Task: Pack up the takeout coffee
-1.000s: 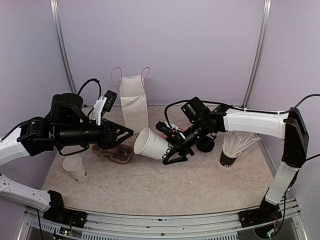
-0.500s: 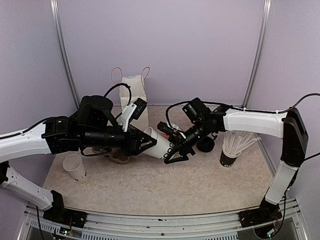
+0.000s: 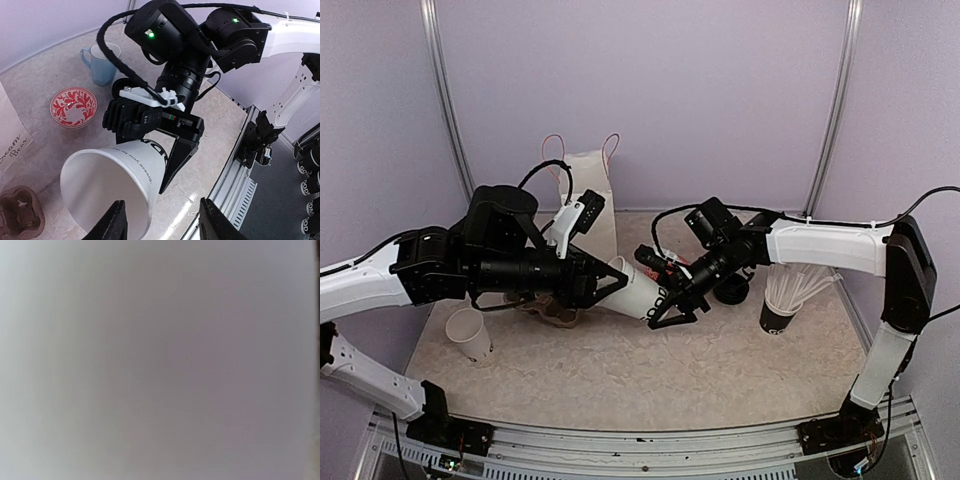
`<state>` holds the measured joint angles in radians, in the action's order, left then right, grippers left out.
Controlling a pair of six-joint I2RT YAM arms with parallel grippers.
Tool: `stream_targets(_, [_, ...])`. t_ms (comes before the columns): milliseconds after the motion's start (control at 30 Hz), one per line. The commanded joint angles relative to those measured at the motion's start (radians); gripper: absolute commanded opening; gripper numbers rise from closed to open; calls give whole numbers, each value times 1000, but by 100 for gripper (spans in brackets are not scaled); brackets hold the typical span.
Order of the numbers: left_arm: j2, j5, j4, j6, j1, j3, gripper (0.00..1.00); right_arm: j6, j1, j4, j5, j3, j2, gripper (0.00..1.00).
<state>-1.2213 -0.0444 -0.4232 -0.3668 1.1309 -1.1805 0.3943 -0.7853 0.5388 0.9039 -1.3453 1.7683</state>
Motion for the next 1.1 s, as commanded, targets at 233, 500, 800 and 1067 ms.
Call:
stream_targets(233, [-93, 74, -10, 11, -13, -31, 37, -5, -11, -16, 9, 2, -25, 59])
stream_targets(500, [-100, 84, -65, 15, -17, -76, 0, 25, -9, -5, -6, 20, -33, 69])
stream_targets(800, [-96, -65, -430, -63, 47, -166, 0, 37, 32, 20, -284, 79, -62, 86])
stream_targets(1067, [-192, -142, -545, -109, 111, -160, 0, -11, 53, 12, -671, 92, -25, 65])
